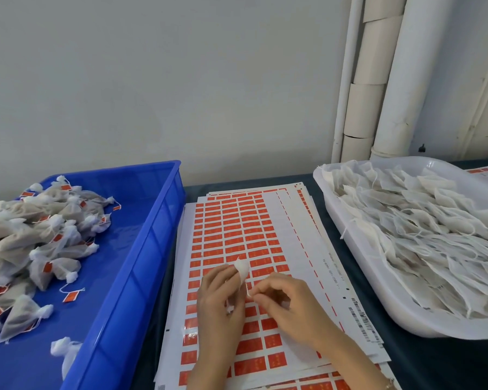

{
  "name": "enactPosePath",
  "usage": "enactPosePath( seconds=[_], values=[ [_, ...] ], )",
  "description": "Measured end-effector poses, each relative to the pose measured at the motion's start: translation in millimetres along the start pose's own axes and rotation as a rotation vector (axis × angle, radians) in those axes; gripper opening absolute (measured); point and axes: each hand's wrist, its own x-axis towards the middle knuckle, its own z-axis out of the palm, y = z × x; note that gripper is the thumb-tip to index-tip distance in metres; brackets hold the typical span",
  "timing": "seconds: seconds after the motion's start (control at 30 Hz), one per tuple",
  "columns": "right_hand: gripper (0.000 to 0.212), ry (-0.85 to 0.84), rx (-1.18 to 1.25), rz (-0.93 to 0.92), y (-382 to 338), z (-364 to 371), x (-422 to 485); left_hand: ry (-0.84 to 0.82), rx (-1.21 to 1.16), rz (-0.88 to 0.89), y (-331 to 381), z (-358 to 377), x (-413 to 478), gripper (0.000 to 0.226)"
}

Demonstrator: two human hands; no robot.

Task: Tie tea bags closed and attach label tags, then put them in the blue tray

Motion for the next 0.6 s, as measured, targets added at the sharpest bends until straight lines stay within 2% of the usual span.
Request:
enactPosePath(
  seconds=[0.17, 0.37, 0.5, 0.6],
  values=[
    [0.018, 0.015, 0.118, -0.01, -5, -1, -1, -0.032, -0.029, 0.045, 0, 0, 0, 0.027],
    [0.013, -0.007, 0.214, 0.01, -9, 1, -2, -0.147, -0.264, -0.121, 5, -4, 2, 0.023],
    [0.009, 0.175, 0.161, 0.033, -5, 2, -2, -0.129, -0.348, -0.337, 11, -5, 1, 0.038],
    [0.011, 0.255, 0.089, 0.068, -1, 3, -1, -0.151, -0.382, -0.406, 15, -7, 0, 0.036]
  ],
)
